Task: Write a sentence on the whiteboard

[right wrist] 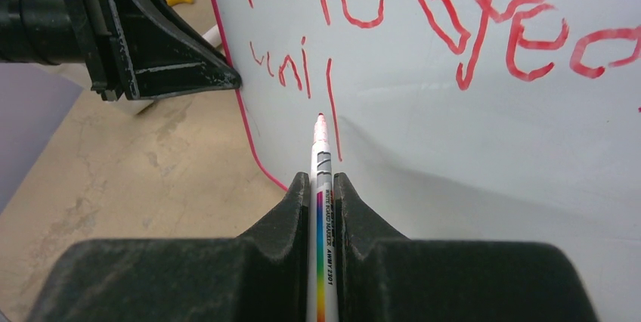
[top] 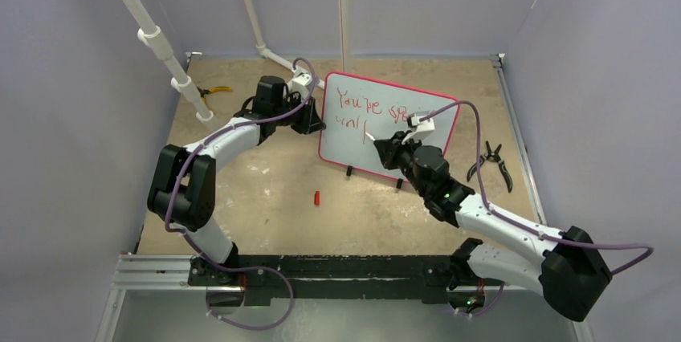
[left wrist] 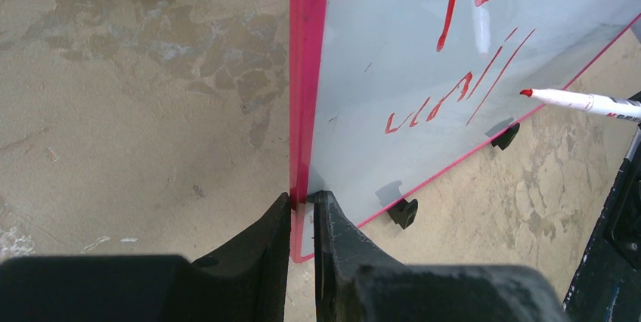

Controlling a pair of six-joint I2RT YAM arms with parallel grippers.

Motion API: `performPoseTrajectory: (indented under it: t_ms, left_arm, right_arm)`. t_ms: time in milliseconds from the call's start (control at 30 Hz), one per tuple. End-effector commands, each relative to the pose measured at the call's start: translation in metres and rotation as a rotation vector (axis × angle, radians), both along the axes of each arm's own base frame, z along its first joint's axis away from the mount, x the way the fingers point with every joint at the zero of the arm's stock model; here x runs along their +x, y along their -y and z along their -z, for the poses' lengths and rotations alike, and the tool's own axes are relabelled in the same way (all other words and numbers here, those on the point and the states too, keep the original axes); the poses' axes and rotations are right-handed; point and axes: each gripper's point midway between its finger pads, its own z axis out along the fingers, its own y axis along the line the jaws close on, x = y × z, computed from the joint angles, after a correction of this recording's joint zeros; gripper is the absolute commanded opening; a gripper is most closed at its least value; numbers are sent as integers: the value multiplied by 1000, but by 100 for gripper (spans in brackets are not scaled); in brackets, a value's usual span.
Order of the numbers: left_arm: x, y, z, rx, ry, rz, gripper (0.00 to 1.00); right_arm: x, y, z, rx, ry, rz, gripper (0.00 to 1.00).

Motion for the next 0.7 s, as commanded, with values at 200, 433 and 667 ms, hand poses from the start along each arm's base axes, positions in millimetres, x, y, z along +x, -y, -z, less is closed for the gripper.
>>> performPoseTrajectory:
  t_ms: [200, 433, 667]
  left_arm:
    - [2, 4, -19, -11, 50, 15, 0]
    - [2, 4, -17, -10, 47, 16, 0]
    - [2, 5, -17, -12, 47, 18, 0]
  right_arm:
    - [26, 2, -47, 43, 135, 91, 0]
    - [35, 4, -45, 28, 135, 130, 0]
    - [39, 0, -45, 12, 144, 121, 0]
